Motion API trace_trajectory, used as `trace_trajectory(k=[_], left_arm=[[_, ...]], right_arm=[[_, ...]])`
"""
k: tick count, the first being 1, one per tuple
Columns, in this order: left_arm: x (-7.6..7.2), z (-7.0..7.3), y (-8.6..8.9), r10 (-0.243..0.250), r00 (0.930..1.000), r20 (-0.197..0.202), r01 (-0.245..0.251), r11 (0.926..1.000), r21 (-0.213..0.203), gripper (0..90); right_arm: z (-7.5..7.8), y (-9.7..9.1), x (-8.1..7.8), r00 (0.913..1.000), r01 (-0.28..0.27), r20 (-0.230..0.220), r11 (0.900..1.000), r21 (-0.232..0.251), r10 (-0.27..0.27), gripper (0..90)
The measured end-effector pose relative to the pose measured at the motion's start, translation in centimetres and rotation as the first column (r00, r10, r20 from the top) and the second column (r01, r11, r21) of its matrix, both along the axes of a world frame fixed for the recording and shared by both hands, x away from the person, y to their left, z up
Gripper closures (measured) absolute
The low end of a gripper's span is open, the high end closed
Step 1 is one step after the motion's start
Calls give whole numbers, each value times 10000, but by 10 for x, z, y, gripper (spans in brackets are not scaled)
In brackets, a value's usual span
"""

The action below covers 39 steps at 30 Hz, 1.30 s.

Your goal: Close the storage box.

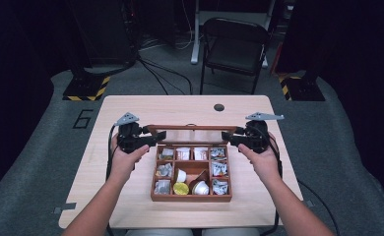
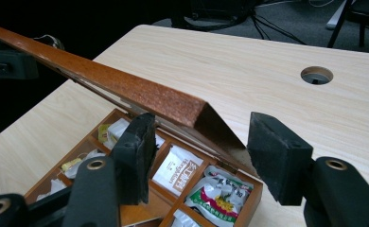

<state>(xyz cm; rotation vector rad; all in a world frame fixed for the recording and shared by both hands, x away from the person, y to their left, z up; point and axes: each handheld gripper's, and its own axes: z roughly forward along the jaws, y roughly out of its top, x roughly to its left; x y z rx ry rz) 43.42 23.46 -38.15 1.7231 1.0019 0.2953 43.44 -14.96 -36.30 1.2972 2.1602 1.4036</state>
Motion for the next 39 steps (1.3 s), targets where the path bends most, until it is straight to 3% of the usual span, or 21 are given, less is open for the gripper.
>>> trace_trajectory(k=[5,13,18,25,39], left_arm=[[-13,2,4,-177,9996,213,177,9998,1,344],[-29,-2,3,-317,9984,467,294,9984,479,341],[-42,-5,3,-377,9963,770,300,9946,991,341],[-54,-9,11,-565,9961,682,532,9974,489,345],[-78,-26,13,-787,9957,495,754,9950,656,378]], right_arm=[[0,-3,-12,9997,-197,125,9998,68,196,429],[-5,-8,-29,9992,-394,21,9991,166,393,435],[-10,-9,-40,9987,-512,86,9987,-7,512,440],[-15,-12,-50,9983,-566,148,9979,317,562,444],[-36,-16,-74,9966,-822,-81,9963,265,824,471]])
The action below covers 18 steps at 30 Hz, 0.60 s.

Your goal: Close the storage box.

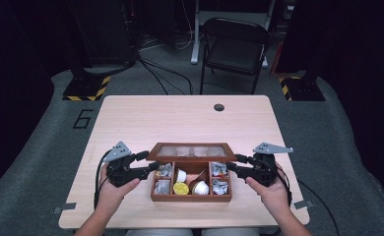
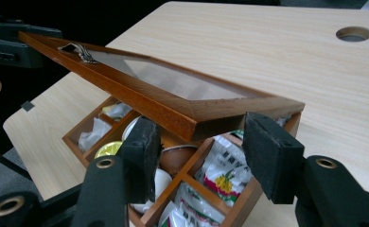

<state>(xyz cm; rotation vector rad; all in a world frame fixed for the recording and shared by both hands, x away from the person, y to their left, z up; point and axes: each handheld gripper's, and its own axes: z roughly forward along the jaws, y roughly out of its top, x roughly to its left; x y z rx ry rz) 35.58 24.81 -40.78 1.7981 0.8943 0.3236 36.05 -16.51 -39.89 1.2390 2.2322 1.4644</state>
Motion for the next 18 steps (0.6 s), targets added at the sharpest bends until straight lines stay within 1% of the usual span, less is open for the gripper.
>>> trace_trajectory(k=[1,5,7,8,10,12,14,15,18], left_arm=[[-4,-4,0,-20,10000,-49,20,10000,20,379],[-8,-10,0,-9,10000,-44,9,10000,53,383],[-11,-13,1,-2,9999,-106,3,10000,82,390],[-11,-13,1,-2,9999,-106,3,10000,82,398],[-14,-17,2,-43,9999,-120,44,9999,131,406],[-17,-20,2,-63,9999,-137,66,9998,178,416],[-18,-22,2,-20,9999,-131,22,9999,152,416],[-20,-25,2,-38,9998,-206,42,9998,180,416],[-21,-28,2,-4,9998,-188,8,9998,195,416]], right_arm=[[-2,0,-2,10000,-19,25,10000,-70,19,471],[-9,0,-8,9999,-25,140,9999,-166,28,480],[-13,0,-11,9999,-9,156,9999,-160,11,480],[-13,0,-11,9999,-9,156,9999,-160,11,480],[-19,0,-14,9999,3,165,9999,-142,-1,488],[-22,0,-16,9999,-19,141,9999,-146,21,490],[-23,0,-18,9999,-25,117,9999,-160,27,490],[-27,0,-20,9999,-21,124,9998,-189,23,490],[-30,0,-21,10000,-40,68,9999,-140,41,490]])
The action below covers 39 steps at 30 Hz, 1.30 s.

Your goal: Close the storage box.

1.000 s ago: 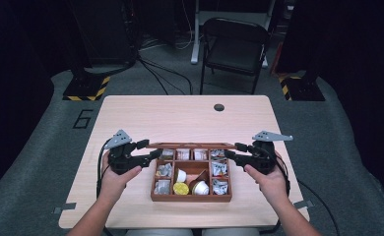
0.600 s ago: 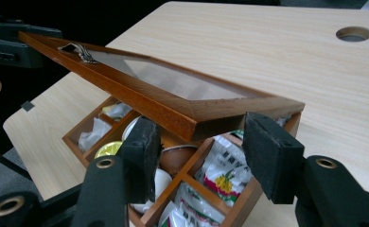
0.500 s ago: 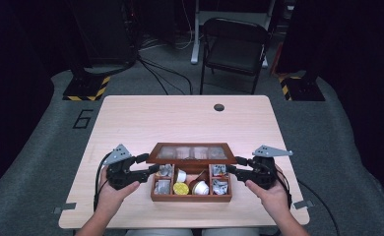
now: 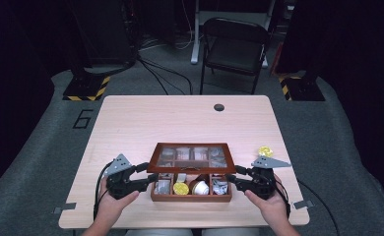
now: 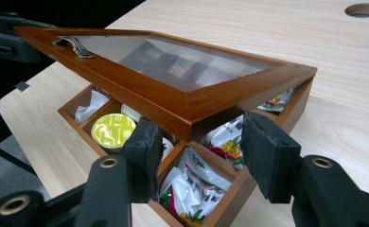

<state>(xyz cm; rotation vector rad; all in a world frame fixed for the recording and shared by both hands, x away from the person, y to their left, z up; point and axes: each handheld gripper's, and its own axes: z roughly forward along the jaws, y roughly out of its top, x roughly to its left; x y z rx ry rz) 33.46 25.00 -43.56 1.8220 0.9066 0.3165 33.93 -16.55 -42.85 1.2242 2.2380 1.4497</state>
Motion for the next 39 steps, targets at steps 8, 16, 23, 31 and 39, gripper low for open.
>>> trace_trajectory(k=[8,16,23,31,39], left_arm=[[-10,-14,-2,85,9997,-210,-80,9997,239,417],[-14,-25,-3,93,9990,-441,-73,9990,448,417],[-17,-30,-5,-13,9991,-423,44,9971,755,419],[-19,-32,-8,-175,9985,-525,220,9959,878,419],[-20,-36,-10,-130,9982,-582,195,9934,1129,419]], right_arm=[[-16,1,-9,10000,-14,7,9996,-279,14,489],[-26,3,-13,9999,-95,-40,9979,-644,92,488],[-35,4,-16,9999,-121,25,9971,-745,123,483],[-40,4,-18,9999,-128,12,9966,-815,129,482],[-44,3,-20,9998,-199,-65,9938,-1090,193,479]])
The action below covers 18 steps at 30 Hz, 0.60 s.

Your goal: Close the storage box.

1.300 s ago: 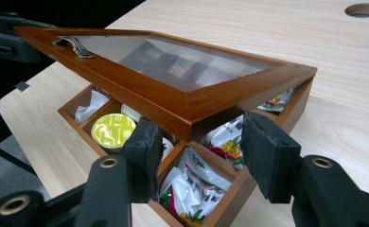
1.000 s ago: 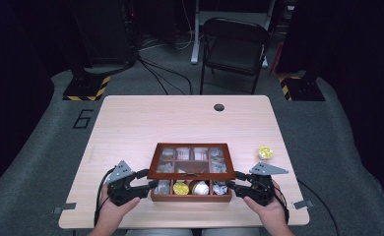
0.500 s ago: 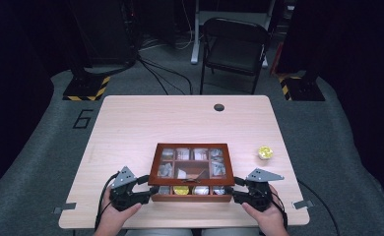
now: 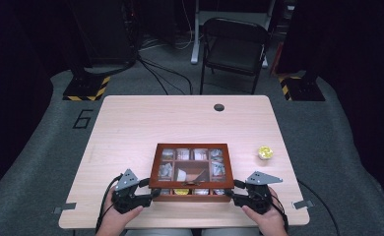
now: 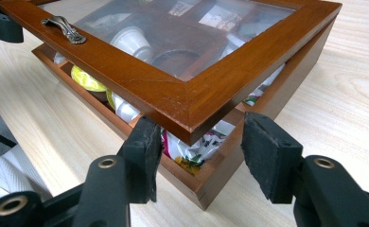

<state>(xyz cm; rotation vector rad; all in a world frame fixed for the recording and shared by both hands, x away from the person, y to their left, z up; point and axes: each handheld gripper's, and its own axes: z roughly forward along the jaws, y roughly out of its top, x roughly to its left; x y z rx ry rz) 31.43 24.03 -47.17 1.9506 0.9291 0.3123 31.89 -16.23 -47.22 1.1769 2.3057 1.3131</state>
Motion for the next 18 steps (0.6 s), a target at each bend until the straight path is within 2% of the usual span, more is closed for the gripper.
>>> trace_trajectory(k=[5,10,14,18], left_arm=[[-2,-3,-1,-91,9992,-388,90,10000,-17,418],[-2,-4,-1,-63,9989,-469,59,10000,-71,416],[-2,-5,-1,-110,9988,-481,115,9999,102,418],[-1,-9,-4,-177,9968,-777,204,9992,334,412]], right_arm=[[-4,0,0,9997,-9,-231,9999,-156,5,478],[-5,1,-1,9995,16,-322,9998,-209,-23,478],[-5,1,-2,9994,-23,-337,9998,-215,16,478],[-8,-2,-4,9988,-53,-487,9991,-419,32,471]])
